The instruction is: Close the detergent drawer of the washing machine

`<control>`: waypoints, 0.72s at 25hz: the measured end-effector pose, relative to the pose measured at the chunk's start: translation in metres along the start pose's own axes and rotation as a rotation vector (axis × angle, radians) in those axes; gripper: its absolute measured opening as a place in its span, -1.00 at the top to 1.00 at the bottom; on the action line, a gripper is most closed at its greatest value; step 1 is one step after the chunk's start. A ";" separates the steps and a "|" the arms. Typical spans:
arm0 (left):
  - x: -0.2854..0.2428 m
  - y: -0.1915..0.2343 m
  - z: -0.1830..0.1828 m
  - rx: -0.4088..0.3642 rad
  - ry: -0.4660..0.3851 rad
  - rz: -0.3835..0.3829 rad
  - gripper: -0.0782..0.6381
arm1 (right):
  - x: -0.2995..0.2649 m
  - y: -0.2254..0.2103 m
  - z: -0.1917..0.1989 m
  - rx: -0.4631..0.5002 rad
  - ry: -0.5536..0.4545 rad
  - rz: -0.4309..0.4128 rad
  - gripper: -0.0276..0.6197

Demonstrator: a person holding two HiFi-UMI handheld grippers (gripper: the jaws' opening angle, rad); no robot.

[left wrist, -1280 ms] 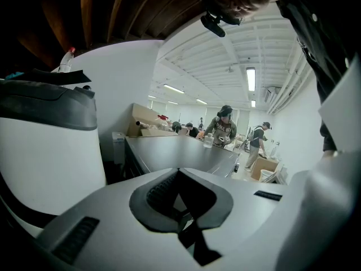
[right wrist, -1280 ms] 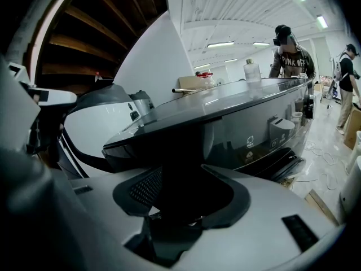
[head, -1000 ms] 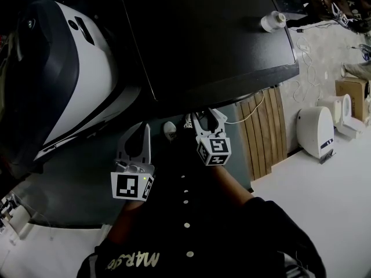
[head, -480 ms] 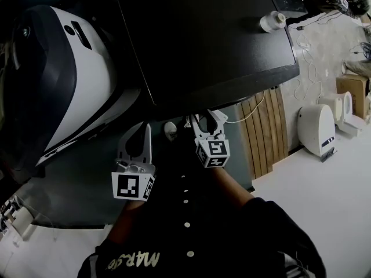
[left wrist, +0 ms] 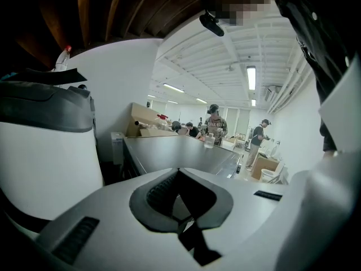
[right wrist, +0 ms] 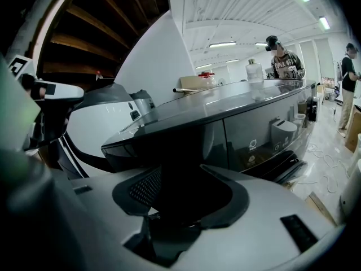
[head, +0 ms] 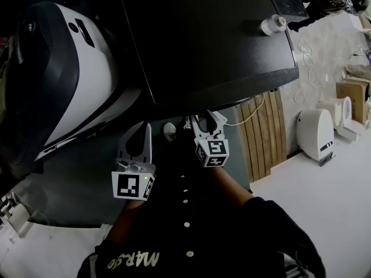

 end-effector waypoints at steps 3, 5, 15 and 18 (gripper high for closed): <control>0.004 -0.005 -0.002 -0.012 -0.004 -0.003 0.77 | 0.000 0.000 -0.001 -0.003 0.021 -0.002 0.25; 0.007 -0.008 -0.003 -0.016 -0.008 -0.002 0.77 | 0.000 0.000 -0.001 -0.004 0.035 -0.002 0.25; 0.022 -0.021 -0.006 -0.022 -0.024 0.002 0.77 | 0.024 -0.006 -0.009 -0.017 0.051 -0.035 0.33; 0.020 -0.023 -0.012 -0.032 -0.052 0.009 0.77 | 0.035 -0.012 -0.023 0.001 0.039 -0.045 0.38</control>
Point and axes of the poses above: the fingertips, and each gripper's own axes: x backward along the fingers, y to its left, z out of its underside, the point moved 6 cm from there along x, backward along the fingers, and after that the axes turned 9 degrees about z, right-handed, at the moved point
